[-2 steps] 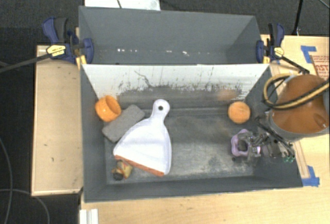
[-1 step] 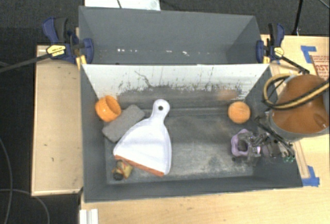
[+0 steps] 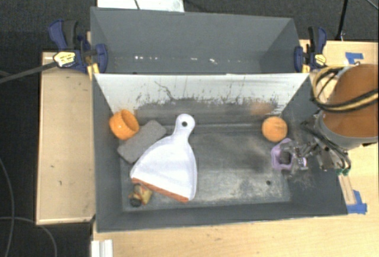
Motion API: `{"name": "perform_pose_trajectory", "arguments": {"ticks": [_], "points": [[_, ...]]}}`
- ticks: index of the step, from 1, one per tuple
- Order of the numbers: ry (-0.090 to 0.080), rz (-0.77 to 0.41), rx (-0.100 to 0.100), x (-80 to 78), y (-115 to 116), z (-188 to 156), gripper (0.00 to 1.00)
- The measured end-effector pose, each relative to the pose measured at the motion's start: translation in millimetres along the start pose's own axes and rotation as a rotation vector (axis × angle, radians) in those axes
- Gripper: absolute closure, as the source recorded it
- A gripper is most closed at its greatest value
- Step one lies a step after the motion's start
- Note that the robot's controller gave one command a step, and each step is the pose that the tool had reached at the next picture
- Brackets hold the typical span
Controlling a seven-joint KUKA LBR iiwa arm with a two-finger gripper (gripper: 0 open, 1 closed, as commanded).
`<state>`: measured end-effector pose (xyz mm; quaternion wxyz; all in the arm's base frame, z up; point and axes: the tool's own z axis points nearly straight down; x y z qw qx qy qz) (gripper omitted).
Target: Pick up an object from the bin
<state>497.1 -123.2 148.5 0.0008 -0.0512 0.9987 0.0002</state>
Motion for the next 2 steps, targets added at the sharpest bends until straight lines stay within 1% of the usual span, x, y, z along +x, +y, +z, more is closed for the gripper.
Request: {"name": "perform_pose_trajectory", "arguments": {"ticks": [1, 2], "points": [[0.000, 0.001, 0.000, 0.0, 0.0, 0.0, 1.00], [0.005, -0.018, -0.002, 1.2, -3.3, -52.6, 1.00]]}}
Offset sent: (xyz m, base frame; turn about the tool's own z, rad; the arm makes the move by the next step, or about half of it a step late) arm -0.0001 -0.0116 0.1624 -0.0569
